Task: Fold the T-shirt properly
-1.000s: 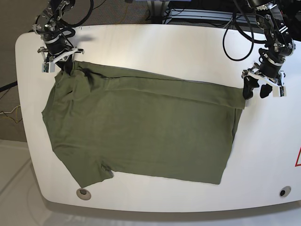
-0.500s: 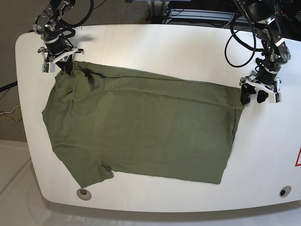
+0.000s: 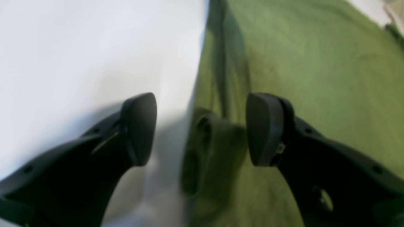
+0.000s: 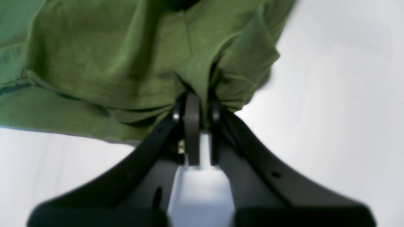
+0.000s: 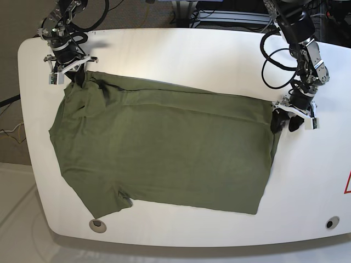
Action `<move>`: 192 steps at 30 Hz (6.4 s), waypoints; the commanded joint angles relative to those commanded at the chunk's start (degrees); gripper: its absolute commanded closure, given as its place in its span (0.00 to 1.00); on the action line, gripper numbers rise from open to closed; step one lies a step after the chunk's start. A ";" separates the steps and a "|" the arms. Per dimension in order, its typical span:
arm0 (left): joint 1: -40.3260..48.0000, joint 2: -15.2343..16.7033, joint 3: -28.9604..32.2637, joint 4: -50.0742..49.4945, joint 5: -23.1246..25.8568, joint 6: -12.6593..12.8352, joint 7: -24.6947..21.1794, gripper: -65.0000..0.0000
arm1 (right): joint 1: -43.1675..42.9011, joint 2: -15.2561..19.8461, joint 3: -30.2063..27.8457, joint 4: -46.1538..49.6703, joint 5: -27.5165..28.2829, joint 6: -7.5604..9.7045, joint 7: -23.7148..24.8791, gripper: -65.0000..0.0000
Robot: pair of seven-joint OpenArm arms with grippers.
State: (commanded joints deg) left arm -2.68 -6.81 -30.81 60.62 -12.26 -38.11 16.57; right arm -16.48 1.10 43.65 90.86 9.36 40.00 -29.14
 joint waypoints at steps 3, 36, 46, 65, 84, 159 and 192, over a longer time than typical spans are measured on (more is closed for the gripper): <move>0.18 0.97 0.00 0.00 1.14 0.00 0.09 0.35 | 0.00 0.00 0.09 0.00 0.00 0.00 0.00 0.94; 16.35 1.85 0.79 13.98 3.16 -1.89 0.35 0.97 | -1.58 0.00 0.18 0.00 0.09 0.00 0.26 0.94; 19.43 1.58 0.70 13.98 3.16 -1.89 0.35 0.97 | -4.92 0.35 1.32 0.00 -0.26 0.00 0.62 0.94; 25.76 -0.35 -2.64 14.33 3.25 -1.89 0.35 0.97 | -10.29 0.35 1.49 -0.35 -0.26 0.00 8.62 0.94; 31.03 -1.93 -7.21 14.24 3.25 -1.89 0.35 0.97 | -10.99 0.09 1.49 -0.35 -8.44 0.00 8.88 0.94; 27.34 3.25 -8.62 22.59 2.90 -1.89 0.26 0.37 | -8.79 -1.67 11.43 3.43 -8.97 0.00 8.53 0.55; 27.08 4.57 -11.16 41.32 2.81 -1.89 0.26 0.37 | -6.86 -2.99 9.49 16.97 -9.14 0.00 8.53 0.55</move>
State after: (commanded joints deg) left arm 24.40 -2.24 -41.98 101.93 -9.45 -40.00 16.84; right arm -23.34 -1.89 53.14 107.82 0.22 40.00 -20.62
